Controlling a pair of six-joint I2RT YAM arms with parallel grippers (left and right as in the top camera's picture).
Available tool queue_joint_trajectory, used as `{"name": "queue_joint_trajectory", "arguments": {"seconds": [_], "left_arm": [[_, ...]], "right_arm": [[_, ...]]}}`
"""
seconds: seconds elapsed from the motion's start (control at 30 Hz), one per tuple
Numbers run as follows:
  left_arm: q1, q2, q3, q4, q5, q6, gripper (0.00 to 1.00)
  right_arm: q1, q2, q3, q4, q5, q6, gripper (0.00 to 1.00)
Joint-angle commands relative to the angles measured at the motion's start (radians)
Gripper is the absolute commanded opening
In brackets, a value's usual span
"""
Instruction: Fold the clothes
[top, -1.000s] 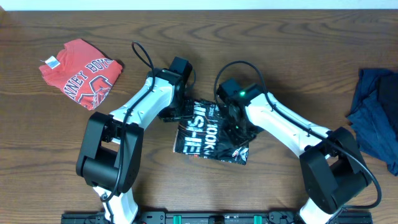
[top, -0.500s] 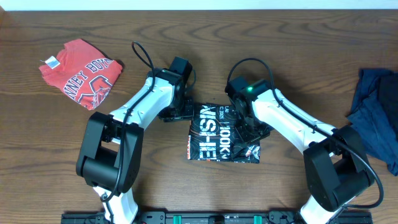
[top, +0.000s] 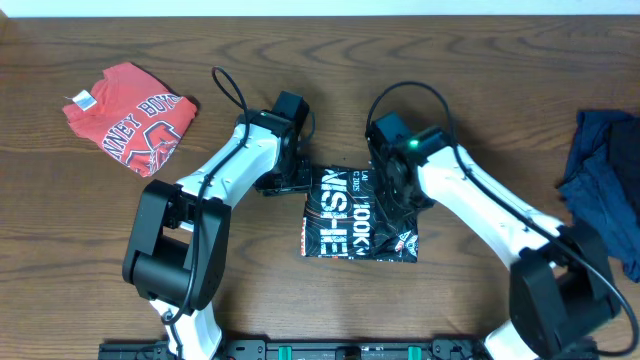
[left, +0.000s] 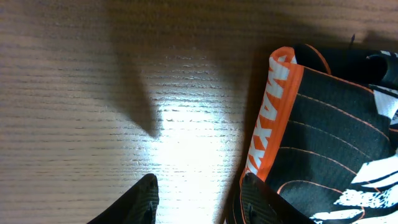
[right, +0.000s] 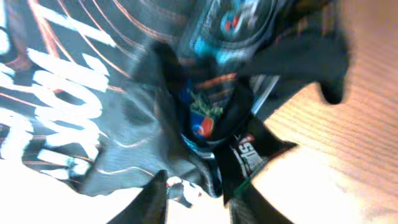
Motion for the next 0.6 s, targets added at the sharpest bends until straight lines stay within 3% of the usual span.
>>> {"name": "queue_joint_trajectory", "arguments": {"seconds": [0.0, 0.13, 0.27, 0.37, 0.47, 0.57], "left_arm": [[0.002, 0.017, -0.006, -0.002, 0.006, 0.016, 0.46], [0.002, 0.017, -0.006, -0.002, 0.006, 0.016, 0.45], [0.002, 0.017, -0.006, -0.002, 0.006, 0.016, 0.46], [0.002, 0.017, -0.006, -0.002, 0.006, 0.016, 0.45], [0.002, 0.017, -0.006, -0.002, 0.006, 0.016, 0.46], [0.002, 0.017, -0.006, -0.002, 0.006, 0.016, 0.45]], "right_arm": [[-0.006, -0.024, 0.014, 0.042, -0.021, -0.007, 0.43], [-0.006, -0.023, 0.013, 0.089, -0.024, -0.007, 0.53], [-0.006, -0.018, 0.013, 0.106, -0.035, -0.007, 0.56], [-0.005, -0.01, 0.012, 0.116, -0.068, -0.014, 0.54], [-0.005, -0.004, 0.012, 0.156, -0.078, -0.022, 0.45], [-0.005, -0.004, 0.011, 0.221, -0.076, -0.022, 0.45]]}}
